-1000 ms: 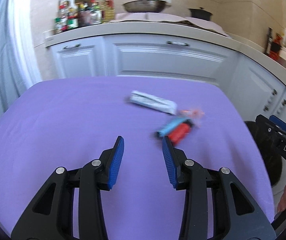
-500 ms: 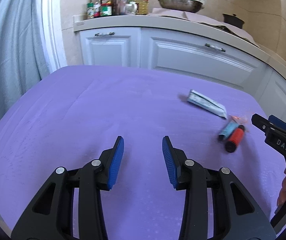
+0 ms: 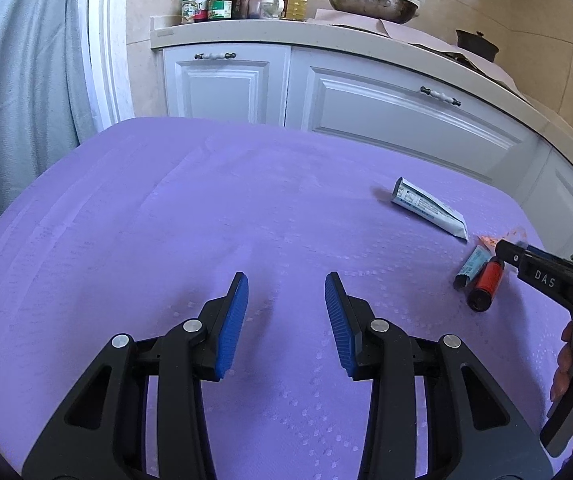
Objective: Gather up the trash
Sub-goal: 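Grasp the clear orange-dotted plastic bag with the right gripper, then carry the clear bag over the bin with the right gripper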
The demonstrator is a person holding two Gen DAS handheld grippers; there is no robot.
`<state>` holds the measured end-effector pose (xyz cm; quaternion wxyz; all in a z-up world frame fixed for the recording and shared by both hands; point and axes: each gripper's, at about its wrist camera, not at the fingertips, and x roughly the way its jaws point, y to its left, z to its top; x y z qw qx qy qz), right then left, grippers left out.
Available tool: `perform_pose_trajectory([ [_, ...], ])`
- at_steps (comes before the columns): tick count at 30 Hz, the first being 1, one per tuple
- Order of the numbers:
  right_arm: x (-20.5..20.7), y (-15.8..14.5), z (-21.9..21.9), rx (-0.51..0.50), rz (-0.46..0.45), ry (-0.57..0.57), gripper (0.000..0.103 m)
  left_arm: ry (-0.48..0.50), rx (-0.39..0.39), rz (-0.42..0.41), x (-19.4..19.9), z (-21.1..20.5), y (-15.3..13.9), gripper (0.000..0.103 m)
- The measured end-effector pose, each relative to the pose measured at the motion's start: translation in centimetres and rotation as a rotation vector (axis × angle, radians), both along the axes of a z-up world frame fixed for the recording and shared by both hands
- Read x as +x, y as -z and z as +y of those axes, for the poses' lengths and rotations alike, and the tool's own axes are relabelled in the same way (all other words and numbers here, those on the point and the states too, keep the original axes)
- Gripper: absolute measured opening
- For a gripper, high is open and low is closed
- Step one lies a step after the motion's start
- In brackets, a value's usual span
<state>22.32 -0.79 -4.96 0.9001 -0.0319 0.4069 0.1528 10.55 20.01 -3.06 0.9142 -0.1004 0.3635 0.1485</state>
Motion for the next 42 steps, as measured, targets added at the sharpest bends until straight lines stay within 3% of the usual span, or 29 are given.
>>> perform_pose_trajectory([
  [1,0.0,0.1,-0.1,0.0,0.004,-0.004,0.025,0.001,-0.001,0.001,0.1,-0.1,0.1,0.039],
  [4,0.0,0.2,-0.4,0.009,0.005,-0.008,0.014,0.012,-0.003,0.003,0.3,-0.2,0.1,0.039],
  [7,-0.2,0.0,-0.9,0.016,-0.004,-0.008,0.012,0.025,-0.001,0.003,0.5,-1.0,0.1,0.039],
  [27,-2.9,-1.2,-10.0,0.029,-0.068,0.122,0.012,0.256,0.026,0.014,3.8,-10.9,-0.1,0.039],
  [42,-4.1,-0.5,-16.0,0.046,-0.08,0.216,0.012,0.327,0.065,0.046,5.4,-15.5,0.7,0.039],
])
